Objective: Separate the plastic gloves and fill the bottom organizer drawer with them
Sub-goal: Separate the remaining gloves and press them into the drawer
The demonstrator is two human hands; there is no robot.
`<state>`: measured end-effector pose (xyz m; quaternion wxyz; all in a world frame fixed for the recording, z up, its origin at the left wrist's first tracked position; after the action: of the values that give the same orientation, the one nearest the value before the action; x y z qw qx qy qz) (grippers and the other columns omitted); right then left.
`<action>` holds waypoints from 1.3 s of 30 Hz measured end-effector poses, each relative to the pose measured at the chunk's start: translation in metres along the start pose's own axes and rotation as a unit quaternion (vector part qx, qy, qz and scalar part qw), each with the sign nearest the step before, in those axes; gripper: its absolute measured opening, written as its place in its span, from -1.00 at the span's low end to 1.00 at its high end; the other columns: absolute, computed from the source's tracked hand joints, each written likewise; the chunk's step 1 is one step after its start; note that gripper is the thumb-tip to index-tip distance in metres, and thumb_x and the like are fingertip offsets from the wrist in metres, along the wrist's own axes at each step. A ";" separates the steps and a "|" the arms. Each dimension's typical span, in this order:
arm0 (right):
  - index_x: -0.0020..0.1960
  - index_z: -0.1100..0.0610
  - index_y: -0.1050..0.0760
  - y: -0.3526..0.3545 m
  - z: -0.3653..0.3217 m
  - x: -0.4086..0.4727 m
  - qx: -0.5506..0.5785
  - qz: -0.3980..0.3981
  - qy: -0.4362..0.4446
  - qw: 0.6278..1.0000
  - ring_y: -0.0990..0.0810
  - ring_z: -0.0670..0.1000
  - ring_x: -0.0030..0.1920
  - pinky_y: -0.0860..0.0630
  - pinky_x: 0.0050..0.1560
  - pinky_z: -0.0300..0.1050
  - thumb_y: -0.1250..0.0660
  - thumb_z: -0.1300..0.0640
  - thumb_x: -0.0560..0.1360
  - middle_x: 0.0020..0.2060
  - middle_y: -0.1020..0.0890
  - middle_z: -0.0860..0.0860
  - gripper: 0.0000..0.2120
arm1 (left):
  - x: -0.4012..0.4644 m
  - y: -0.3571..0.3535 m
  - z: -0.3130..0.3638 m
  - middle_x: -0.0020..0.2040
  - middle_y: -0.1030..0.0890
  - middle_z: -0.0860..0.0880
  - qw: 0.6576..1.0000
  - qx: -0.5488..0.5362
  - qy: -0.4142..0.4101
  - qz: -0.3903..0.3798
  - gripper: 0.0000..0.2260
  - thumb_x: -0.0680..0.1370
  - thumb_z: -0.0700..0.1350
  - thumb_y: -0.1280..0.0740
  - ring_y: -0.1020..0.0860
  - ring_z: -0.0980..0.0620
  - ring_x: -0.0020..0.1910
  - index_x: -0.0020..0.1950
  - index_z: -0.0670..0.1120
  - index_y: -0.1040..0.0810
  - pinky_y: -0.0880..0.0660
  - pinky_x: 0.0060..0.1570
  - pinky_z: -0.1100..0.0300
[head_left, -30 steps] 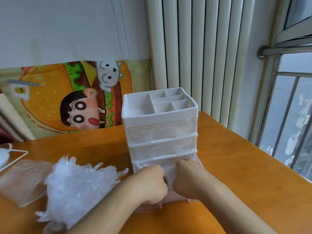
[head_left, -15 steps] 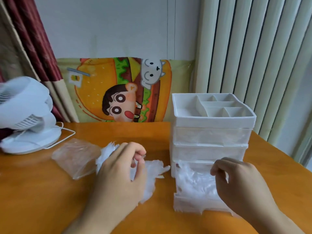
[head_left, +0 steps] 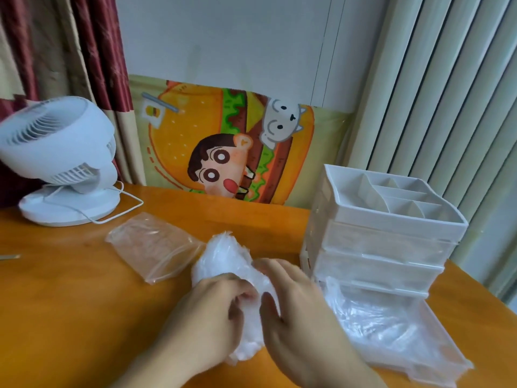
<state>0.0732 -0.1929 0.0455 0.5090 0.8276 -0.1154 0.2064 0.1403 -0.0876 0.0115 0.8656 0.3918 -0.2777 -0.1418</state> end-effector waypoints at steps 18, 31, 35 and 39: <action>0.44 -0.15 -0.40 -0.059 0.035 -0.008 -0.009 -0.076 -0.100 0.992 -0.36 -0.12 0.44 -0.37 0.26 -0.34 -0.29 0.10 0.64 0.43 -0.40 -0.30 -0.61 | 0.004 0.011 -0.074 -0.10 -0.69 0.09 0.956 -0.200 0.200 0.077 -0.91 0.55 -0.06 -0.49 -0.64 0.13 -0.04 0.00 0.08 -0.63 -0.53 -0.08 0.21; 0.39 -0.06 -0.49 -0.067 0.041 -0.008 0.008 -0.106 -0.113 0.988 -0.42 -0.16 0.33 -0.31 0.01 -0.57 -0.31 0.29 0.53 0.29 -0.44 -0.29 -0.52 | -0.003 0.012 -0.069 0.01 -0.73 0.05 0.875 -0.404 0.256 0.072 -0.76 0.46 0.05 -0.57 -0.67 0.01 0.10 0.08 0.08 -0.66 -0.58 0.16 0.00; 0.29 -0.05 -0.55 -0.072 0.047 -0.007 0.024 -0.102 -0.154 0.982 -0.53 -0.09 0.28 -0.25 0.10 -0.51 -0.15 0.09 0.37 0.12 -0.43 -0.29 -0.48 | -0.004 -0.006 -0.078 0.06 -0.74 -0.15 0.795 -0.523 0.303 0.052 -0.38 0.25 0.01 -0.62 -0.71 -0.18 0.09 0.26 -0.13 -0.60 -0.61 0.17 -0.17; 0.25 -0.27 -0.27 -0.064 0.047 -0.008 0.067 -0.105 -0.162 0.979 -0.45 -0.17 0.27 -0.32 0.17 -0.38 -0.25 0.25 0.42 0.16 -0.42 -0.34 -0.44 | -0.006 -0.014 -0.070 0.07 -0.75 -0.14 0.805 -0.510 0.303 -0.022 -0.40 0.32 0.02 -0.66 -0.73 -0.16 0.08 0.27 -0.18 -0.63 -0.58 0.25 -0.16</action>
<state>0.1019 -0.2058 -0.0272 0.4462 0.8896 -0.0944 0.0224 0.1764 -0.0523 -0.0394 0.9773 -0.0775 0.1197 -0.1564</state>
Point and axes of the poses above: each hand's wrist, its own x-axis towards the middle knuckle, its own y-axis out of the back of the hand, z = x × y, the point moved 10 cm from there along x, towards the middle knuckle
